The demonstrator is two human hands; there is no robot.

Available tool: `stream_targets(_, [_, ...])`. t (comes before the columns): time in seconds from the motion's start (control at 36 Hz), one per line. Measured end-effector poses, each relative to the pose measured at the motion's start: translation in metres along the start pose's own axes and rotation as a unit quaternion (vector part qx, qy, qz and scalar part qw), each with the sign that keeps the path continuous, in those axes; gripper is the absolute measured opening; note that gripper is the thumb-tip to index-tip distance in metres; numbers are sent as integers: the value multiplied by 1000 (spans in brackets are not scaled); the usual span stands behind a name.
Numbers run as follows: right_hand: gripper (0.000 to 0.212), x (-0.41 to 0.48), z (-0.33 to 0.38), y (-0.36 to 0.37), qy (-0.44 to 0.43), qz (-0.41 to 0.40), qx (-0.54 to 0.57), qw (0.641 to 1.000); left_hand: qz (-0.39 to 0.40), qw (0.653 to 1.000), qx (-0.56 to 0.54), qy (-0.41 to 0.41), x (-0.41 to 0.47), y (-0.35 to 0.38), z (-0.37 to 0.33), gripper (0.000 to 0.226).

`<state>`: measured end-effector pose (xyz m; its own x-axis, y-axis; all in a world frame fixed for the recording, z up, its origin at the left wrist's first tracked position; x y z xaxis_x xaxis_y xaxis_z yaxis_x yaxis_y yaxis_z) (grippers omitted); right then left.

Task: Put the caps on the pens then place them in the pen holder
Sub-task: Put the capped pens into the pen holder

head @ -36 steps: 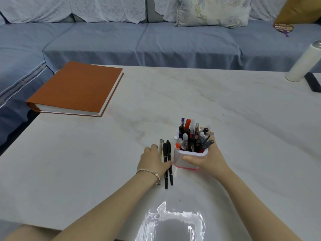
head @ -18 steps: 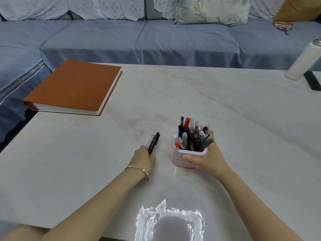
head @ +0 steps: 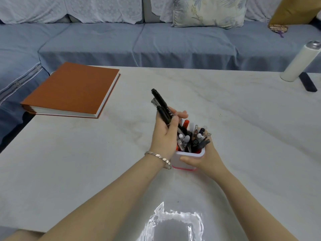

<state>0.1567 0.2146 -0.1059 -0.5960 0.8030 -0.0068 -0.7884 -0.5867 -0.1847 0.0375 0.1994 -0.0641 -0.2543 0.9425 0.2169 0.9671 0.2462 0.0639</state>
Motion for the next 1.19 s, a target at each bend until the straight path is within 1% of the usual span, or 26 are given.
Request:
stream_targets(0.14, [63, -2, 10, 1, -10, -3, 24, 1000, -5, 999, -30, -34, -4, -6, 14, 18])
stream_targets(0.19, [61, -2, 13, 2, -9, 2, 36, 999, 23, 999, 0, -25, -11, -6, 14, 18])
stream_targets(0.25, [56, -2, 13, 5, -7, 16, 47, 999, 50, 997, 50, -37, -17, -6, 18, 29])
stream_targets(0.31, [45, -2, 12, 9, -2, 32, 69, 997, 57, 991, 99, -67, -20, -6, 26, 32])
stream_targets(0.33, [44, -2, 13, 12, -3, 40, 78, 996, 50, 989, 112, -85, -19, -8, 30, 31])
stream_targets(0.42, [42, -3, 17, 14, -3, 49, 96, 994, 32, 981, 106, -157, -12, -8, 43, 31])
stream_targets(0.47, [44, -2, 21, 13, -8, 51, 90, 995, 45, 977, 82, -194, -6, -3, 46, 32])
stream_targets(0.5, [44, -3, 20, 13, -12, 50, 80, 995, 49, 978, 67, -191, -3, -2, 42, 30])
stream_targets(0.53, [40, -3, 19, 12, -13, 52, 70, 996, 50, 982, 55, -172, 0, -1, 34, 30])
stream_targets(0.56, [36, -3, 16, 12, -11, 48, 66, 997, 50, 988, 49, -137, 2, -2, 24, 34])
stream_targets(0.61, [44, -3, 18, 10, -28, 44, 47, 998, 51, 996, 60, -44, 4, -5, 0, 46])
stream_targets(0.64, [48, -3, 18, 9, -37, 41, 44, 998, 54, 996, 70, -4, 2, -5, -11, 47])
stream_targets(0.67, [47, -4, 15, 7, -39, 37, 43, 998, 64, 994, 89, 25, 0, -3, -18, 46])
stream_targets(0.72, [49, -1, 8, 4, -36, 37, 32, 998, 101, 980, 160, 62, -3, 6, -23, 42])
stream_targets(0.78, [51, 3, -2, 2, -24, 37, -10, 999, 166, 952, 247, 76, -6, 23, -13, 40])
stream_targets(0.81, [52, 5, -9, 1, -14, 32, -27, 999, 197, 935, 286, 68, -7, 30, -5, 41])
stream_targets(0.86, [52, 7, -18, -3, -6, 27, -44, 999, 225, 908, 353, 31, -8, 36, 13, 46])
stream_targets(0.92, [58, 7, -24, -4, -4, 22, -41, 999, 237, 894, 380, -14, -5, 36, 26, 51])
stream_targets(0.97, [64, 6, -29, -4, 11, 18, -38, 999, 267, 874, 403, -52, -1, 37, 35, 49])
stream_targets(1.0, [67, 6, -30, -4, 20, 18, -43, 999, 284, 869, 398, -72, 2, 38, 38, 47])
stream_targets(1.03, [68, 5, -28, -4, 23, 20, -47, 998, 295, 877, 369, -90, 4, 38, 39, 46])
stream_targets(1.06, [69, 4, -26, -4, 24, 26, -50, 998, 295, 894, 320, -102, 5, 38, 37, 46])
stream_targets(1.08, [70, 3, -25, -5, 26, 33, -53, 998, 278, 918, 262, -109, 6, 35, 34, 46])
stream_targets(1.14, [73, -1, -26, -6, 29, 50, -77, 995, 205, 957, 156, -131, 6, 18, 33, 48])
stream_targets(1.17, [73, -3, -26, -9, 32, 52, -88, 994, 176, 966, 112, -149, 3, 8, 39, 49])
stream_targets(1.19, [72, -5, -29, -12, 44, 51, -99, 993, 166, 968, 77, -170, -3, 2, 46, 52])
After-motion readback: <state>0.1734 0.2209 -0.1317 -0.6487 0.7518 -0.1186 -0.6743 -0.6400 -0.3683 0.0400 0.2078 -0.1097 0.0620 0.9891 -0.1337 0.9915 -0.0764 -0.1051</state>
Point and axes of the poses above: each hand's wrist, its own x-axis towards the middle knuckle, its own y-axis out of the palm, z = x × y, the point moved 10 cm from there along x, towards the middle knuckle, and after that the axes turned 10 degrees about z, right-handed, at the moved point
